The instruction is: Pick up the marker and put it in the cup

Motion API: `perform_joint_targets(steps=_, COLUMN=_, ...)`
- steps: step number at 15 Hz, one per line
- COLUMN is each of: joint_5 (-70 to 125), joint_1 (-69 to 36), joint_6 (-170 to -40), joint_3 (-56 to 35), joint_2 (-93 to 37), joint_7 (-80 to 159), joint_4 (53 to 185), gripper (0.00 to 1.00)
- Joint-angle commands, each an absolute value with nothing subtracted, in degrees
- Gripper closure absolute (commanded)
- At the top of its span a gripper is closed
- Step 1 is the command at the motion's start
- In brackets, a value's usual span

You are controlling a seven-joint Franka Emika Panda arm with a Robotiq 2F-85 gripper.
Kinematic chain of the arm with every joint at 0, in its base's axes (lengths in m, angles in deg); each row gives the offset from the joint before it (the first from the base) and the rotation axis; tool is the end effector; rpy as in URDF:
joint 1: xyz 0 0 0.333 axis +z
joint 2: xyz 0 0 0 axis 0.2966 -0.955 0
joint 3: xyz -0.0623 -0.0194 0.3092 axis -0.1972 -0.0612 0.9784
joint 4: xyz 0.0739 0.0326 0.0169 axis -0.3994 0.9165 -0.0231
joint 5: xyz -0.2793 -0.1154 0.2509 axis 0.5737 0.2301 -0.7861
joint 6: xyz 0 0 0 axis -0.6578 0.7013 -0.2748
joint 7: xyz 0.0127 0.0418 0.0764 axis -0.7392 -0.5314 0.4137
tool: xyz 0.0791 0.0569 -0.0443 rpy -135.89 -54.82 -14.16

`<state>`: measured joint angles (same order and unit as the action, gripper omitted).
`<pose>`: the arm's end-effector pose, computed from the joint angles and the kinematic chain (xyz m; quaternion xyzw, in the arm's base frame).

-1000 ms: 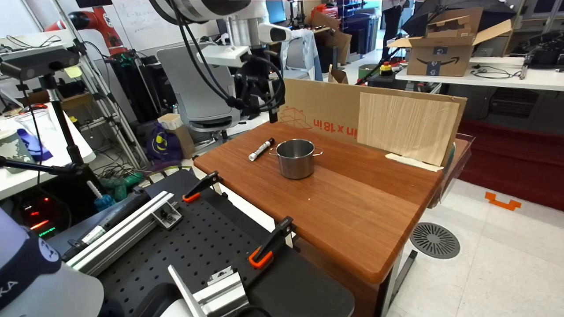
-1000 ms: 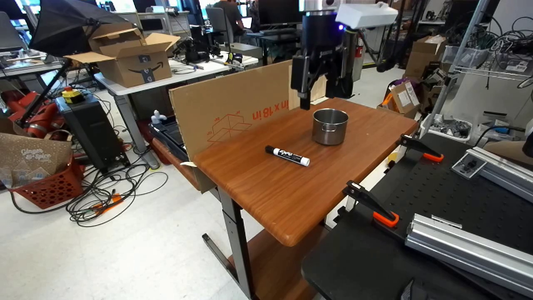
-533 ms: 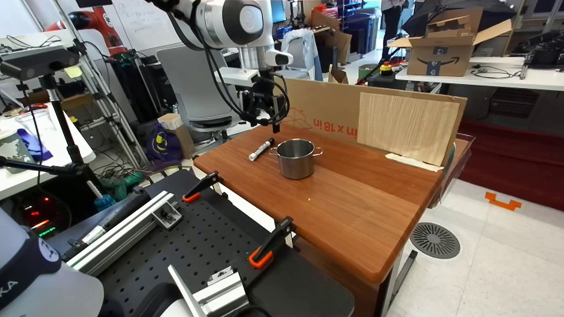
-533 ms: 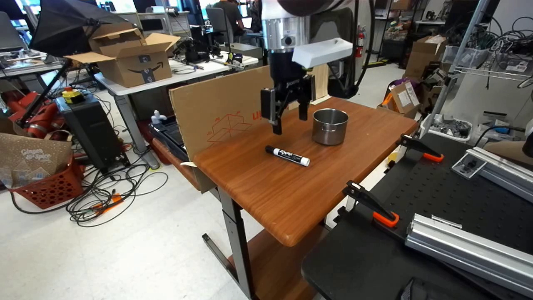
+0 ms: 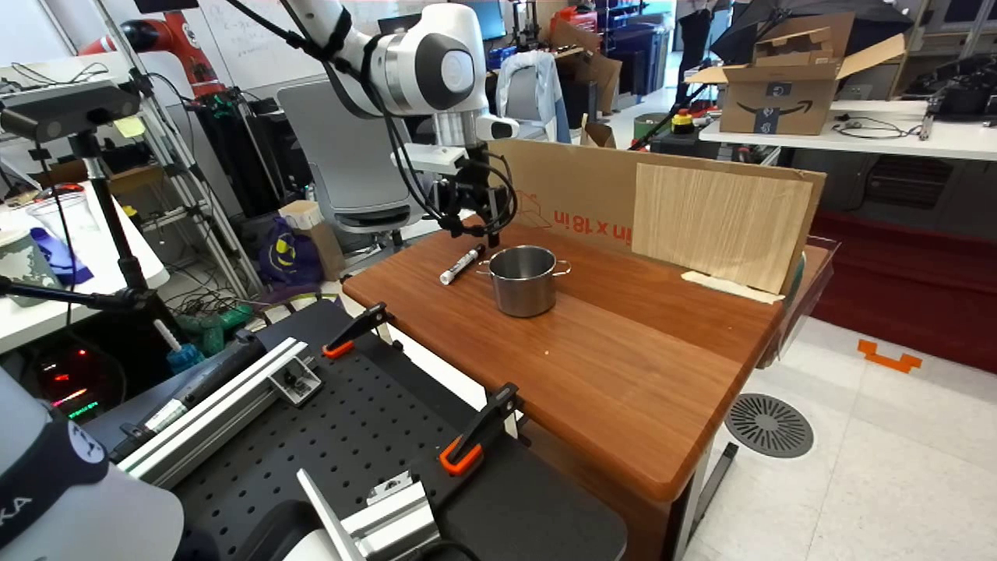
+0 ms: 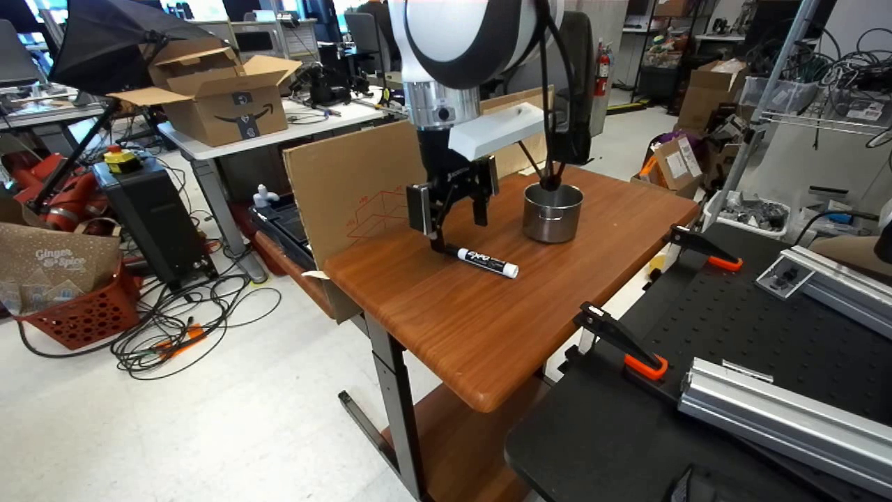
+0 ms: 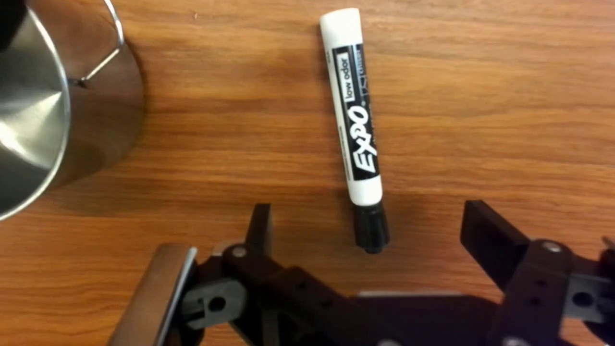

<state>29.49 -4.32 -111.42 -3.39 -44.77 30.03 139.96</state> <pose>0.5755 0.1645 0.1642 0.9973 0.0534 -0.0442 0.0246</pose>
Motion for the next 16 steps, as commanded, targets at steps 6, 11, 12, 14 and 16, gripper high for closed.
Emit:
perform_joint_targets(steps=6, joint_5=31.54, joint_1=-1.03, joint_6=-109.3, joint_3=-6.45, joint_2=-50.77, joint_7=27.58, joint_4=134.25, gripper=0.27)
perform_joint_targets(steps=11, joint_5=31.64, joint_1=-0.45, joint_6=-108.46, joint_3=-6.73, joint_2=-50.96, joint_7=27.53, joint_4=133.33, gripper=0.62)
perform_joint_targets(steps=12, joint_5=31.66, joint_1=-0.47, joint_6=-107.95, joint_3=-6.78, joint_2=-50.9, joint_7=27.53, joint_4=133.12, gripper=0.69)
perform_joint_targets(steps=14, joint_5=31.74, joint_1=-0.55, joint_6=-107.35, joint_3=-6.85, joint_2=-50.85, joint_7=27.6, joint_4=132.79, gripper=0.84)
perform_joint_targets(steps=16, joint_5=31.97, joint_1=-0.59, joint_6=-106.72, joint_3=-6.95, joint_2=-50.74, joint_7=27.58, joint_4=132.61, gripper=0.98)
